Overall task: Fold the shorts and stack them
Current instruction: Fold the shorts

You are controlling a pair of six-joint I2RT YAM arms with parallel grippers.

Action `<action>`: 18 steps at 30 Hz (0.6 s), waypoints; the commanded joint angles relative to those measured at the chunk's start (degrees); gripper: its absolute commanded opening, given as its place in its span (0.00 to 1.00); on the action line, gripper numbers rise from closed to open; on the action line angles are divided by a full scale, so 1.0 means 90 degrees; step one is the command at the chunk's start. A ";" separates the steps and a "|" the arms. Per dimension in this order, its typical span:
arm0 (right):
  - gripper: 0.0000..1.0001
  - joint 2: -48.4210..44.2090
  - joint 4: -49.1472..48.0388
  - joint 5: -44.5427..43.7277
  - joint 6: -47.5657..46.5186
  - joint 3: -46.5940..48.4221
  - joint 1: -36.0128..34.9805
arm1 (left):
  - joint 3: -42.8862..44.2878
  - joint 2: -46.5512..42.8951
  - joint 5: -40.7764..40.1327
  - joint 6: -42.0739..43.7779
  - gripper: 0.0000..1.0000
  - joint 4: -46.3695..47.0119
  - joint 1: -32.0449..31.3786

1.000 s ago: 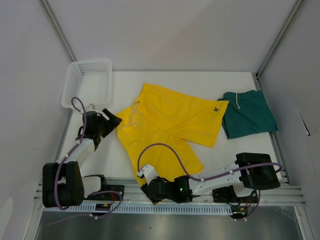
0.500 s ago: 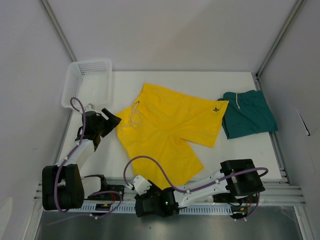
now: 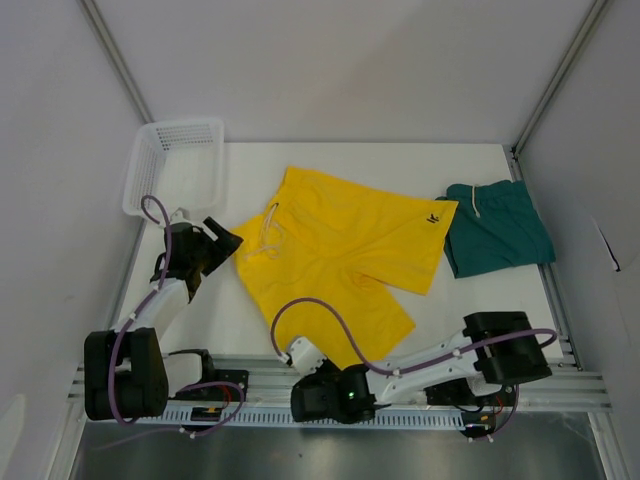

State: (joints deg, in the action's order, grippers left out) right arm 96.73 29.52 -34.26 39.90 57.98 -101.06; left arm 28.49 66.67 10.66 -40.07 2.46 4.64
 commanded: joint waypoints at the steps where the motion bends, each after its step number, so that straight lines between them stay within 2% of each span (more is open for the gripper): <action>1: 0.00 -0.1087 -0.0408 -0.0061 0.0205 -0.0434 0.0251 | -0.0002 0.0062 0.0007 0.0009 0.83 0.0205 0.0060; 3: 0.00 -0.1720 -0.0409 0.0027 0.0293 -0.0835 0.0485 | 0.0037 0.0101 0.0017 0.0009 0.83 0.0225 0.0060; 9: 0.00 -0.3575 -0.0740 0.0622 0.0332 -0.1958 0.1130 | -0.0079 0.0296 0.0144 -0.0088 0.70 0.0527 0.0060; 13: 0.00 -0.4242 -0.0614 0.0750 0.0323 -0.2310 0.1443 | -0.0128 0.0540 0.0232 -0.0215 0.66 0.0732 0.0060; 18: 0.00 -0.4536 -0.0497 0.0799 0.0352 -0.2496 0.1647 | -0.0119 0.0882 0.0349 -0.0401 0.59 0.0976 0.0070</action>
State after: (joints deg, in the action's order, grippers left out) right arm 57.39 25.04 -27.51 42.04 36.27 -87.26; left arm 27.83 73.47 12.32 -41.93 7.20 4.69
